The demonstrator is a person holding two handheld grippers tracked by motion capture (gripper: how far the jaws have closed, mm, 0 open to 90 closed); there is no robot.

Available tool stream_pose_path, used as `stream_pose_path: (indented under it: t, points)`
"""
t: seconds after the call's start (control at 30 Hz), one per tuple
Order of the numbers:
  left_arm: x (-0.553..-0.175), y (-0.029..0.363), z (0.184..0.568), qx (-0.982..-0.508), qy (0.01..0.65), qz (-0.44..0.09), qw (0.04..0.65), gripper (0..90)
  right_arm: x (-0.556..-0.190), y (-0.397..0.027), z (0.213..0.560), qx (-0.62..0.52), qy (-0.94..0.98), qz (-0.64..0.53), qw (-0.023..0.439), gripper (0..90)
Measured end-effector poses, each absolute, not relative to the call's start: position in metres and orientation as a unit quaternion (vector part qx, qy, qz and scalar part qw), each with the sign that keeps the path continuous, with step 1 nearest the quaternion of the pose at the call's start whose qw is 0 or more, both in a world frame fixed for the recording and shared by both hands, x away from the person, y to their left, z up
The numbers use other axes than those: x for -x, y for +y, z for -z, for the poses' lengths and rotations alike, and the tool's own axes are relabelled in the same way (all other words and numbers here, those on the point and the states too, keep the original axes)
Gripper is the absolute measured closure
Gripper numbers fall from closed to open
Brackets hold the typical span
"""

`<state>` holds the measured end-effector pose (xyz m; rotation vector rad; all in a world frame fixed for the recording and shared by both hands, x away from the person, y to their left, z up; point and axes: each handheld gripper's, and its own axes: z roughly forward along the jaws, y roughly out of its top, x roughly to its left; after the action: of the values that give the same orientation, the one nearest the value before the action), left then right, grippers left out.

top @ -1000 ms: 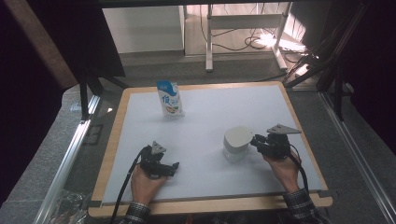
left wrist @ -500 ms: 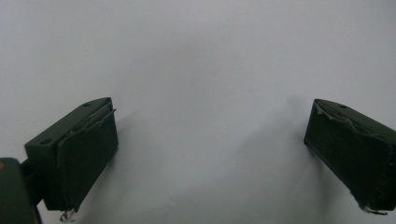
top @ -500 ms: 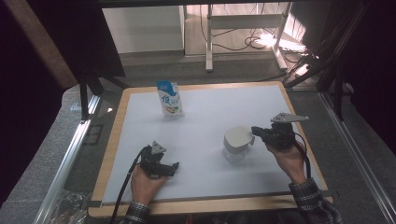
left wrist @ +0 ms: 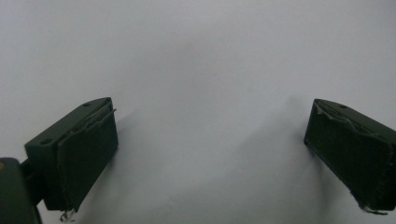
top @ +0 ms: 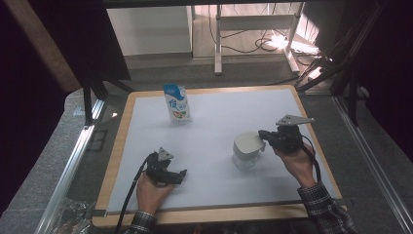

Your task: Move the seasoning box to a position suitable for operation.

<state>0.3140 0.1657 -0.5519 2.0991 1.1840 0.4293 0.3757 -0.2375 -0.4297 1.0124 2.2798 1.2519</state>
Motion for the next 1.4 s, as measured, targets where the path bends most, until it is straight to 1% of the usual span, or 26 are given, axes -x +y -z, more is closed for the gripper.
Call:
stream_pose_path:
  t: [0.77, 1.03, 1.4]
  points:
    - [-0.314, 0.166, 0.552, -0.806, 0.455, -0.165, 0.34, 2.5, -0.377, -0.24, 0.432, -0.349, 0.805, -0.444, 0.182, 90.0]
    - [-0.314, 0.166, 0.552, -0.807, 0.454, -0.164, 0.339, 2.5, -0.379, -0.243, 0.437, -0.357, 0.807, -0.43, 0.192, 90.0]
    - [-0.314, 0.166, 0.552, -0.808, 0.453, -0.165, 0.338, 2.5, -0.384, -0.25, 0.451, -0.367, 0.802, -0.436, 0.179, 90.0]
